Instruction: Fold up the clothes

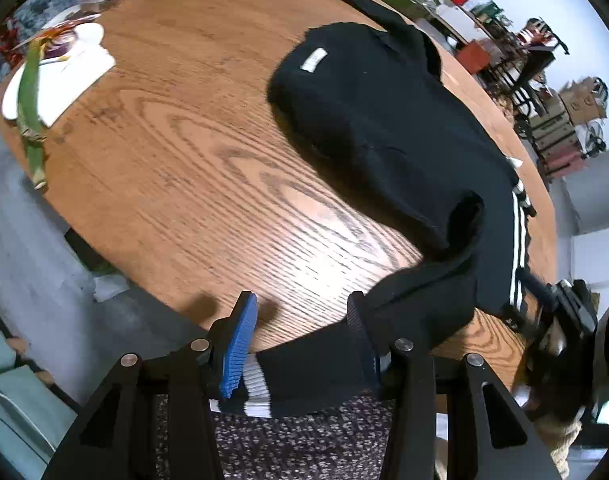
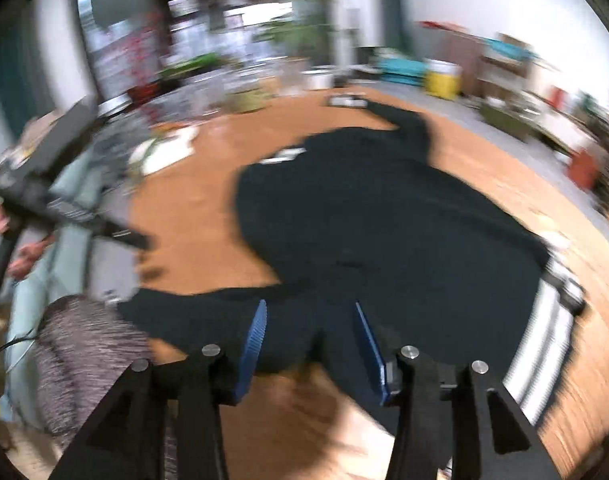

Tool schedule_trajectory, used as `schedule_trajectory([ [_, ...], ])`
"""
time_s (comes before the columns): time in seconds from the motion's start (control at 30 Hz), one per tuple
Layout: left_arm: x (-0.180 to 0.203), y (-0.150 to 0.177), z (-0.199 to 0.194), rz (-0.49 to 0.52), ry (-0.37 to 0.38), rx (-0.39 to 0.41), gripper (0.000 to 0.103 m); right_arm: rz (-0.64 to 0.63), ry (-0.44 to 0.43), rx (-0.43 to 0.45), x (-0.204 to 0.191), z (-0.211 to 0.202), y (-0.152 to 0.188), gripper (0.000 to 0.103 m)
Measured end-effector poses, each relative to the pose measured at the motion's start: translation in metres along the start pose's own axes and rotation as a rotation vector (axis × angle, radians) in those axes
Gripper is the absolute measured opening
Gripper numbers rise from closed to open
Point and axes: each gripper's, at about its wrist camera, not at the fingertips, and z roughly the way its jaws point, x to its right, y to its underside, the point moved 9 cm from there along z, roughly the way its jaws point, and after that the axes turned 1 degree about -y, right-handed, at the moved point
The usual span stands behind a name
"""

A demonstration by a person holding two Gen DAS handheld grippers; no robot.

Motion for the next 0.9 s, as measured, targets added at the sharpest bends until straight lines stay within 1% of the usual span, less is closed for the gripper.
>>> schedule_trajectory([
  [0.07,-0.007,0.005,-0.002,-0.012,0.005,-0.004,0.048,-0.076,-0.052,-0.032,-0.030,0.018,0.003,0.050],
  [0.2,-0.022,0.015,-0.006,-0.038,0.018,-0.015,0.048,-0.213,-0.117,-0.091,-0.077,0.037,0.023,0.051],
  [0.23,-0.025,0.016,-0.006,-0.041,0.017,-0.015,0.048,-0.225,-0.110,-0.095,-0.080,0.039,0.026,0.051],
  [0.33,-0.031,0.017,-0.007,-0.052,0.015,-0.016,0.048,-0.230,-0.051,-0.096,-0.075,0.044,0.028,0.052],
  [0.4,-0.026,0.014,-0.006,-0.057,0.027,-0.012,0.048,-0.232,-0.012,-0.096,-0.072,0.047,0.029,0.042],
  [0.43,-0.024,0.011,-0.006,-0.062,0.029,-0.005,0.048,-0.234,0.008,-0.097,-0.071,0.049,0.030,0.025],
  [0.47,-0.021,0.008,-0.007,-0.066,0.032,0.002,0.048,-0.235,0.028,-0.097,-0.069,0.050,0.030,0.011],
  [0.5,-0.018,0.006,-0.007,-0.070,0.035,0.008,0.048,-0.237,0.048,-0.097,-0.068,0.052,0.031,0.006],
  [0.53,-0.016,0.003,-0.008,-0.075,0.038,0.015,0.048,-0.200,0.043,-0.070,-0.063,0.046,0.024,0.005],
  [0.6,-0.011,-0.003,-0.012,-0.084,0.048,0.028,0.048,-0.085,0.030,0.042,-0.042,0.018,-0.002,0.005],
  [0.63,-0.007,-0.006,-0.013,-0.082,0.055,0.033,0.048,-0.026,0.042,0.104,-0.025,0.000,-0.014,0.005],
  [0.7,0.003,-0.013,-0.014,-0.068,0.061,0.040,0.048,0.152,0.120,0.224,0.031,-0.041,-0.025,0.006],
  [0.73,0.009,-0.016,-0.013,-0.057,0.061,0.041,0.048,0.277,0.176,0.248,0.067,-0.056,-0.019,0.010],
  [0.77,0.016,-0.018,-0.011,-0.044,0.061,0.042,0.048,0.423,0.240,0.249,0.106,-0.068,-0.007,0.032],
  [0.8,0.025,-0.021,-0.009,-0.026,0.063,0.042,0.048,0.545,0.293,0.224,0.138,-0.075,0.011,0.049],
  [0.83,0.033,-0.024,-0.006,-0.008,0.065,0.043,0.048,0.646,0.323,0.171,0.164,-0.076,0.036,0.056],
  [0.87,0.042,-0.027,-0.003,0.010,0.065,0.041,0.048,0.693,0.329,0.129,0.178,-0.076,0.055,0.053],
  [0.9,0.051,-0.028,0.002,0.028,0.061,0.031,0.048,0.701,0.327,0.100,0.183,-0.077,0.070,0.053],
])
